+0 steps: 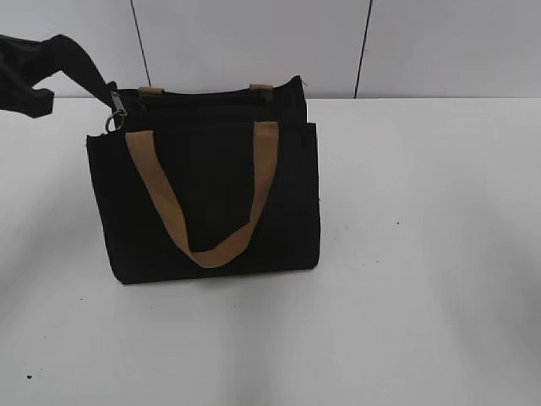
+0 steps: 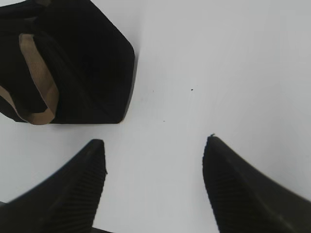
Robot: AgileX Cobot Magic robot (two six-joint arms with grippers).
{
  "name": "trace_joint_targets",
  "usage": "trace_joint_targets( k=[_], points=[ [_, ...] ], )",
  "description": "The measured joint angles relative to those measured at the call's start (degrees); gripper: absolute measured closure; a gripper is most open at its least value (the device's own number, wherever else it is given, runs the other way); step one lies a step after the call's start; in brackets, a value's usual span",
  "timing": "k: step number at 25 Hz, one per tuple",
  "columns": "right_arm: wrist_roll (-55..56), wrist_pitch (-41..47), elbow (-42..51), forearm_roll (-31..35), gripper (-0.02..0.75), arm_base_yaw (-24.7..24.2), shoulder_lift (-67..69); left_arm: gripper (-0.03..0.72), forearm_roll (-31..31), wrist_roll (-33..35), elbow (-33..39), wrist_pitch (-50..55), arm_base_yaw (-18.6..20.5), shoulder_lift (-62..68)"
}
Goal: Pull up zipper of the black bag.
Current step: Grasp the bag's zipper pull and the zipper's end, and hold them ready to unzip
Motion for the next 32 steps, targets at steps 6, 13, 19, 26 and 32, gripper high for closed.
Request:
trace_joint_targets(
  k=[6, 13, 19, 26, 32],
  points=[
    [3.45, -3.93, -8.43, -0.82, 0.255, 11.76, 14.77, 0.656, -0.03, -1.99, -2.55, 0.49, 0.0, 1.46],
    [19.35, -9.63, -22.41, -7.78, 0.255, 28.72, 33.76, 0.657, -0.07, -2.53, -3.35, 0.43, -0.11, 3.02],
    [25.61, -10.82, -38.72, -6.88, 0.333, 37.04, 49.42, 0.657, -0.07, -2.53, -3.48, -0.07, -0.11, 3.25],
    [25.93, -7.72, -53.9, 0.91, 0.35, 40.6, 62.97, 0.657, -0.07, -2.53, -3.48, -0.8, -0.11, 3.25],
    [25.83, -6.12, -57.78, 4.77, 0.353, 41.76, 68.99, 0.657, -0.07, -2.59, -3.48, -0.84, -0.11, 3.25]
  ],
)
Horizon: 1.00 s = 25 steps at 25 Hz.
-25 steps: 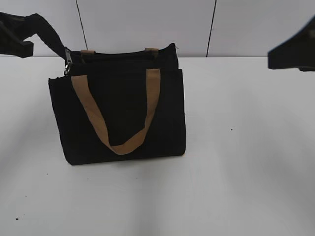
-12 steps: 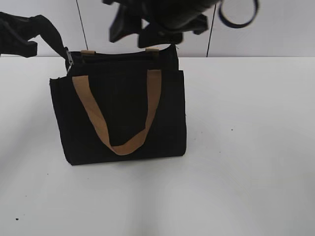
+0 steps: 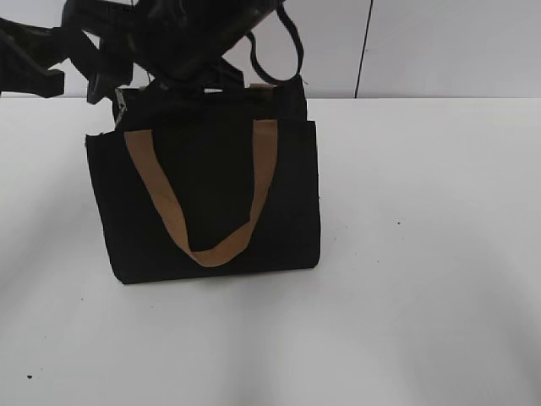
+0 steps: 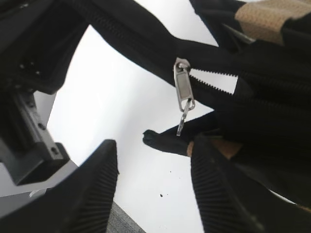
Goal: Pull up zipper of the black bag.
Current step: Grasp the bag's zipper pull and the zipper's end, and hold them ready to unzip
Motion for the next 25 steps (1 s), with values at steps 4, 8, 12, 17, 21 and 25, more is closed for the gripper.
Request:
trace_joint_targets(
  k=[4, 8, 12, 17, 21, 25],
  points=[
    [-0.06, -1.15, -0.15, 0.99, 0.4, 0.0, 2.29, 0.657, 0.0, -0.34, 0.0, 0.0, -0.13, 0.0],
    [-0.06, -3.83, -0.15, 1.5, 0.449, 0.0, 4.12, 0.657, 0.0, -0.84, 0.0, -0.02, -0.87, 0.0],
    [0.04, -6.36, -0.19, 1.98, 0.46, 0.0, 5.07, 0.657, 0.0, -0.99, 0.0, -0.07, -1.13, 0.0],
    [0.09, -7.37, -0.19, 1.84, 0.668, 0.0, 5.23, 0.657, 0.0, -1.09, -0.05, -0.07, -1.13, 0.0],
    [0.09, -7.31, -0.19, 1.84, 0.746, 0.0, 5.23, 0.657, 0.0, -1.09, -0.1, 0.68, -1.13, 0.0],
    [-0.92, -6.65, -0.19, 0.95, 0.749, 0.0, 4.38, 0.657, -0.03, -1.15, -0.1, 3.57, -1.13, 0.0]
  ],
)
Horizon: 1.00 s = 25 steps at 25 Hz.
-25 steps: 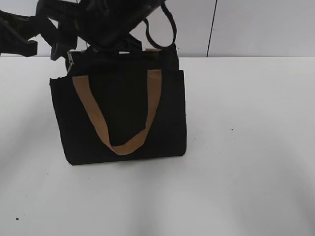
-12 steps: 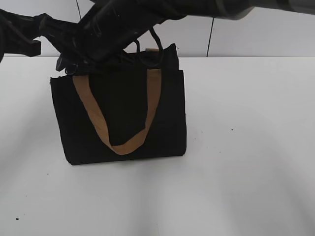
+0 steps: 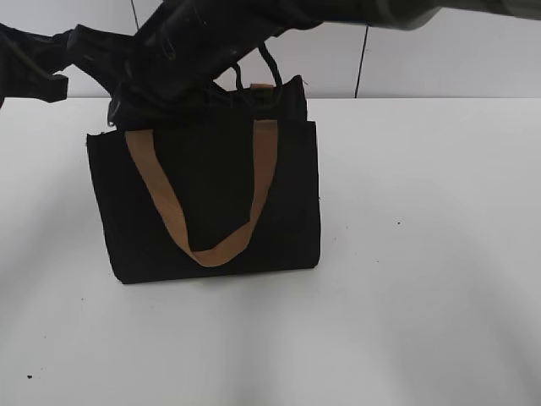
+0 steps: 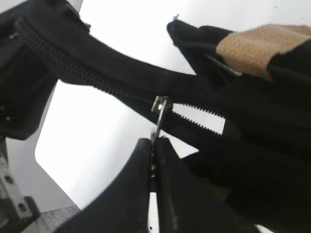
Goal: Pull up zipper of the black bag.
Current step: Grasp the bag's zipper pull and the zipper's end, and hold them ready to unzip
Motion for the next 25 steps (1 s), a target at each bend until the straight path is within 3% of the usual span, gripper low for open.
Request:
trace_joint_targets(
  k=[7, 15, 25],
  points=[
    [-3.4, 5.7, -0.14, -5.04, 0.749, -0.41, -3.23, 0.657, -0.04, -0.04, -0.06, 4.13, -0.05, 0.0],
    [-9.93, 14.09, -1.14, -5.57, 0.749, -2.61, -3.28, 0.657, -1.43, -0.04, -0.06, 11.28, -0.47, 0.0],
    [-12.3, 22.14, -1.19, -7.59, 0.75, -10.35, -3.35, 0.657, -4.73, -0.04, -0.06, 17.95, -0.47, 0.0]
  ],
)
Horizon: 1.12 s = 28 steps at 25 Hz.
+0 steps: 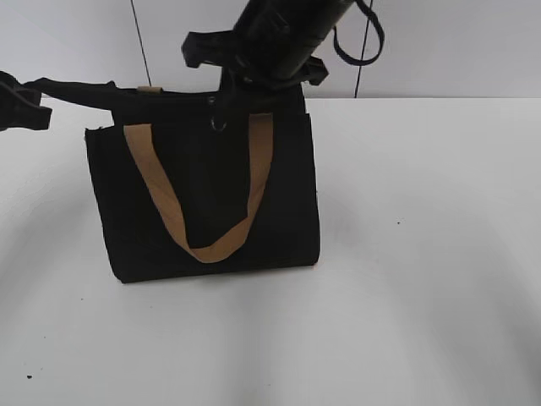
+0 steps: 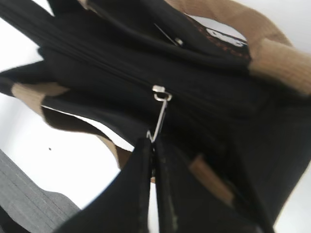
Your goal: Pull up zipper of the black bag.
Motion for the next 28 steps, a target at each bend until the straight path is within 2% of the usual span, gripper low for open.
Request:
trace_joint_targets(
  k=[8, 14, 16, 17, 20, 22, 24, 28],
  points=[
    [-1.27, 6.93, 0.0, -7.77, 0.75, -2.94, -3.53, 0.657, -1.26, 0.0, 0.0, 0.1, -0.05, 0.0],
    [-2.06, 7.63, 0.0, -7.15, 0.725, -2.94, -4.52, 0.653, -7.47, 0.0, 0.0, 0.21, -0.11, 0.05],
    [-4.06, 8.0, 0.0, -5.92, 0.643, -3.21, -4.59, 0.599, -10.33, 0.0, 0.0, 2.35, -0.11, 0.05],
    [-5.5, 8.41, 0.0, -4.99, 0.584, -3.39, -4.66, 0.533, -11.28, 0.0, 0.0, 4.28, -0.29, 0.05],
    [-7.79, 8.67, 0.0, -3.75, 0.34, -3.5, -5.03, 0.291, -14.51, 0.0, 0.0, 13.17, -2.11, 0.05],
    [-7.93, 9.0, 0.0, -3.98, 0.234, -3.5, -5.54, 0.195, -17.55, 0.33, 0.0, 20.99, -4.07, 0.05],
    [-7.67, 9.95, 0.0, -5.45, 0.205, -3.5, -6.28, 0.172, -22.94, 4.48, 0.0, 30.1, -6.29, 0.05],
    [-6.79, 12.84, 0.0, -10.18, 0.197, -3.5, -9.12, 0.216, -37.63, 20.12, -0.01, 46.78, -9.23, 0.05]
  ],
)
